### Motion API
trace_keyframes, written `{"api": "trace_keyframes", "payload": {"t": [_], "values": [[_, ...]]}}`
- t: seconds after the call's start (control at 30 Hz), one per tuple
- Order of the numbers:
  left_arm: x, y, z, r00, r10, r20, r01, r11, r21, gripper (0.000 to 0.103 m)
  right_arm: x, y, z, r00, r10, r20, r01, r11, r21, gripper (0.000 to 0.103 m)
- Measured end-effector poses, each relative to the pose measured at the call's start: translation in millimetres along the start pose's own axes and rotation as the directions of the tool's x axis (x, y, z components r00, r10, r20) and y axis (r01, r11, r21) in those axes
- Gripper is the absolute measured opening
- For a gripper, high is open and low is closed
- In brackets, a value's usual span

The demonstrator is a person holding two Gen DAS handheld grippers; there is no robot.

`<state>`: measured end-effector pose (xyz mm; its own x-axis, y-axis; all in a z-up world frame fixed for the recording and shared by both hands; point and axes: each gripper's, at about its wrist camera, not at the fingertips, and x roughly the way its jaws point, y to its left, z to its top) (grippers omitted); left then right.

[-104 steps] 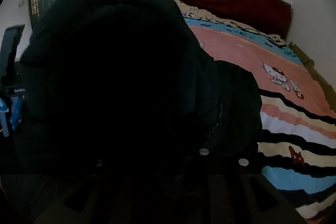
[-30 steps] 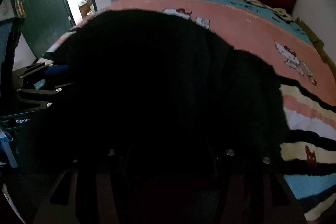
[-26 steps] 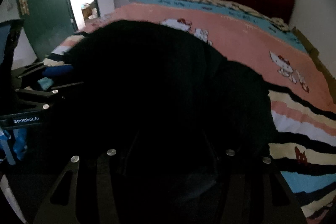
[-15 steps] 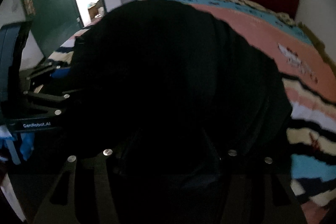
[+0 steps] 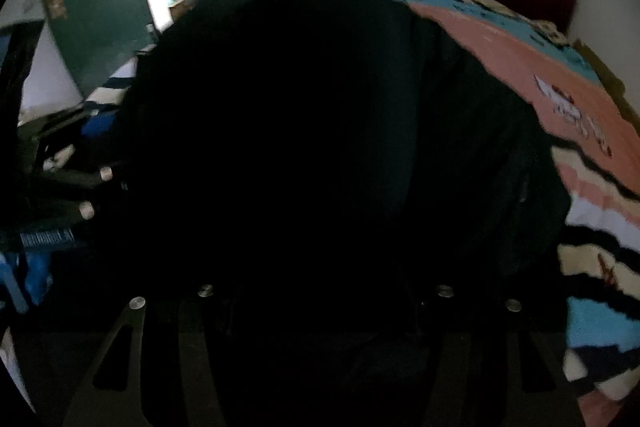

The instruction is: Fold large clothes

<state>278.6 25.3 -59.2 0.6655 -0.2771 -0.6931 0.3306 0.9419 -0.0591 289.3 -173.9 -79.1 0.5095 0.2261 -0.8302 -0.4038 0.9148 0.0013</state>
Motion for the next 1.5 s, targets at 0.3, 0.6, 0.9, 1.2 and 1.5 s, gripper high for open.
{"api": "trace_keyframes", "payload": {"t": [0.3, 0.6, 0.9, 1.2, 1.5], "values": [[2.0, 19.5, 70.7, 0.998, 0.019, 0.058, -0.018, 1.0, -0.005, 0.07, -56.7, -17.7, 54.6, 0.983, -0.012, 0.182, 0.015, 1.0, -0.014, 0.063], [82.3, 15.1, 25.9, 0.996, 0.09, -0.026, -0.09, 0.996, 0.023, 0.072, 24.3, -47.5, 49.2, 0.997, -0.063, 0.053, 0.058, 0.995, 0.08, 0.067], [68.8, 8.5, 27.4, 0.989, 0.135, -0.058, -0.135, 0.991, 0.008, 0.073, 37.3, -48.3, 38.6, 0.995, -0.1, 0.026, 0.097, 0.99, 0.099, 0.069], [-39.4, -15.4, -1.3, 0.983, 0.177, 0.04, -0.177, 0.984, -0.003, 0.073, -41.5, -31.5, 9.1, 0.99, -0.107, 0.09, 0.092, 0.983, 0.157, 0.069], [-146.7, -38.7, -40.5, 0.963, 0.229, 0.145, -0.23, 0.973, -0.008, 0.073, -131.6, 4.5, -40.6, 0.978, -0.124, 0.165, 0.098, 0.983, 0.156, 0.072]]}}
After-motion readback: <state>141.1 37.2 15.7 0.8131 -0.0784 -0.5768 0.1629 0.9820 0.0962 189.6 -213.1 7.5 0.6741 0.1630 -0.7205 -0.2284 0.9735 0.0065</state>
